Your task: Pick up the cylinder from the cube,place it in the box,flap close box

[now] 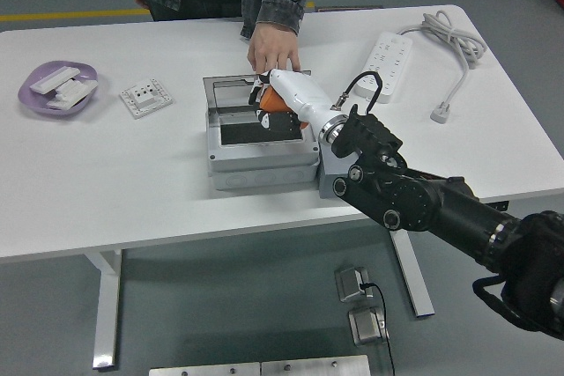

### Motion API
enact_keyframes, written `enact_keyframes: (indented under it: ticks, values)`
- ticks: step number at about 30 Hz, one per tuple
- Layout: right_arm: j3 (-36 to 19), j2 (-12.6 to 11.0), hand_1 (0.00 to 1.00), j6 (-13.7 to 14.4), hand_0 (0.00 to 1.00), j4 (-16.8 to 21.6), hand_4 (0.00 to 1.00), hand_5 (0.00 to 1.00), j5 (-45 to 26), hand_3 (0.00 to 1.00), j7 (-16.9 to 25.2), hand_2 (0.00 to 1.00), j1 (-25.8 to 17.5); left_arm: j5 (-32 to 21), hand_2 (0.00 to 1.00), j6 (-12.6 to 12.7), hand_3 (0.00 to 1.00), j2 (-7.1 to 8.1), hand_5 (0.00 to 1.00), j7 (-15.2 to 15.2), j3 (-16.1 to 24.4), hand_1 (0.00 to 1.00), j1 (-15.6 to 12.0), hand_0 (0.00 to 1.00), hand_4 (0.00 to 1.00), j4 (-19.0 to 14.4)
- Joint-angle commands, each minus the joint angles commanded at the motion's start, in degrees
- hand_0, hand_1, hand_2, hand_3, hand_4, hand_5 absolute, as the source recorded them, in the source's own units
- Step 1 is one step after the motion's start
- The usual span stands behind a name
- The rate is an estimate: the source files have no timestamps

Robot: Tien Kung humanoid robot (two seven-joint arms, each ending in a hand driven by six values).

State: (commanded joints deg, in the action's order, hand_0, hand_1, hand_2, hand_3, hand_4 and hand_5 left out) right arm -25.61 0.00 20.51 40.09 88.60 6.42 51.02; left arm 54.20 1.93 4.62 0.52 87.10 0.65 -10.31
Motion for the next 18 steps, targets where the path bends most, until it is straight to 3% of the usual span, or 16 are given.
enact_keyframes:
  ticks: [4, 5, 10, 11, 16, 17, 18]
  values:
    - [-0.2, 0.0, 0.311, -0.6, 0.198, 0.0, 0.002, 0.002, 0.6, 0.319, -0.1, 0.453, -0.1, 0.1, 0.684, 0.0, 0.776, -0.05, 0.844, 0.0, 0.1, 0.683, 0.1, 0.635, 0.681, 0.0]
    - [-0.2, 0.0, 0.475, -0.7, 0.359, 0.0, 0.002, 0.002, 0.8, 0.604, -0.1, 0.572, -0.1, 0.1, 0.684, 0.0, 0.776, -0.07, 0.844, 0.0, 0.1, 0.683, 0.1, 0.635, 0.68, 0.0]
    - [-0.6, 0.0, 0.475, -0.8, 0.359, 0.1, 0.002, 0.002, 1.4, 0.604, -0.1, 0.572, -0.2, 0.1, 0.684, 0.0, 0.776, -0.1, 0.844, 0.0, 0.1, 0.683, 0.1, 0.635, 0.68, 0.0]
    - [-0.7, 0.0, 0.63, -0.8, 0.491, 0.1, 0.539, 0.052, 1.5, 0.895, -0.1, 0.738, -0.1, 0.2, 0.683, 0.0, 0.776, -0.09, 0.844, 0.0, 0.1, 0.683, 0.1, 0.635, 0.679, 0.0]
    - [-0.9, 0.0, 0.63, -0.2, 0.491, 0.1, 0.539, 0.052, 1.3, 0.895, 0.1, 0.738, -0.1, 0.3, 0.683, 0.0, 0.776, -0.11, 0.844, 0.1, 0.2, 0.683, 0.3, 0.635, 0.679, 0.0]
    - [-0.9, 0.0, 0.742, -0.1, 0.753, 0.1, 0.77, 0.132, 1.3, 0.998, 0.1, 0.834, -0.1, 0.4, 0.682, 0.0, 0.776, -0.14, 0.846, 0.1, 0.2, 0.682, 0.3, 0.634, 0.679, 0.0]
    - [-1.0, 0.0, 0.742, 0.0, 0.753, 0.1, 0.77, 0.132, 1.2, 0.998, 0.1, 0.834, -0.2, 0.4, 0.682, 0.0, 0.776, -0.16, 0.846, 0.1, 0.2, 0.682, 0.4, 0.634, 0.679, 0.0]
